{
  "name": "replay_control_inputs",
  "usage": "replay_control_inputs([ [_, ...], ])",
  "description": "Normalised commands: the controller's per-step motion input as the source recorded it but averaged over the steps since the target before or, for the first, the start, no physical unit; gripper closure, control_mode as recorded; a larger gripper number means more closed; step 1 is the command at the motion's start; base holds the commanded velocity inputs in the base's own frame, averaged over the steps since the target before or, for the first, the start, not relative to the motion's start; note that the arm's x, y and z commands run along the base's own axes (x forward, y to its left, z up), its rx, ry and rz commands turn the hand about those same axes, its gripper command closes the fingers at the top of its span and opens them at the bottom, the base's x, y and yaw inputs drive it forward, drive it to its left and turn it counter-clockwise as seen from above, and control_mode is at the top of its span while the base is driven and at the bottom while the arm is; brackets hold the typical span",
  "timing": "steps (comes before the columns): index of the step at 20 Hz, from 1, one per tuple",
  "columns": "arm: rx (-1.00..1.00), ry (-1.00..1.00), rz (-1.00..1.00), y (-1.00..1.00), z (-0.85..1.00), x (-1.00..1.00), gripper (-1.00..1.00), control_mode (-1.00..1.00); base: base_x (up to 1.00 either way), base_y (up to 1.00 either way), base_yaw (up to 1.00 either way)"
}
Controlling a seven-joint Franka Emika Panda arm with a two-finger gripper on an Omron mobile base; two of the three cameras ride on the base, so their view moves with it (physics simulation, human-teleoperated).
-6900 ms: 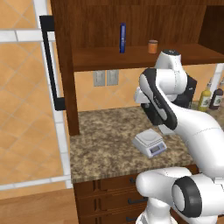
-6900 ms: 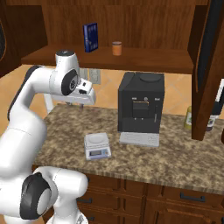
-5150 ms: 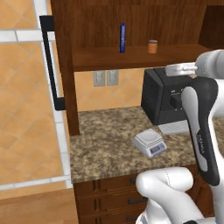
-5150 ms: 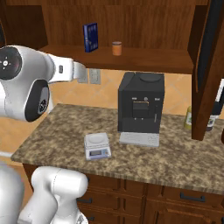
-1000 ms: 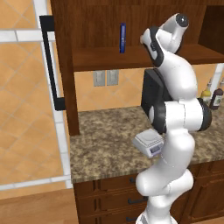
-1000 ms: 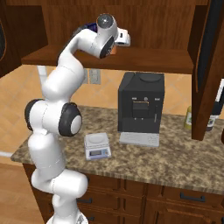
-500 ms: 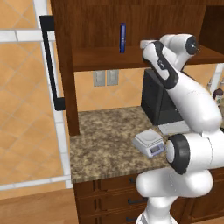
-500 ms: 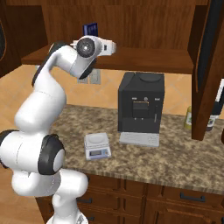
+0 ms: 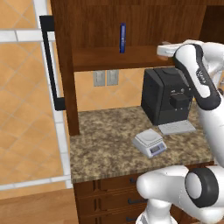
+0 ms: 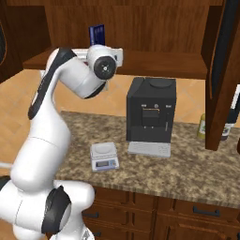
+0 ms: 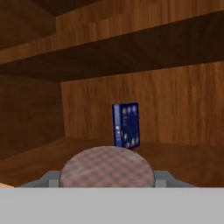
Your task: Pick the jam and place it on the digital scale for weighing, and close the cabinet.
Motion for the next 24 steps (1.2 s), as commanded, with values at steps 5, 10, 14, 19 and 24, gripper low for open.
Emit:
replay_control_inputs([
  [5, 0.00, -0.05, 0.41, -0.27, -0.46, -0.94, 1.00, -1.00, 0.00, 0.00, 0.00],
  [10, -0.06, -0.09, 0.32, -0.02, -0.90, -0.51, 1.00, -1.00, 0.00, 0.00, 0.00],
  [14, -0.14, -0.01, 0.20, 0.03, -1.00, -0.17, 1.00, -1.00, 0.00, 0.00, 0.00],
  [19, -0.06, 0.08, 0.10, 0.00, -0.95, 0.09, 1.00, -1.00, 0.00, 0.00, 0.00],
  [24, -0.07, 0.05, 0.01, 0.06, -0.89, 0.23, 1.00, -1.00, 0.00, 0.00, 0.00],
])
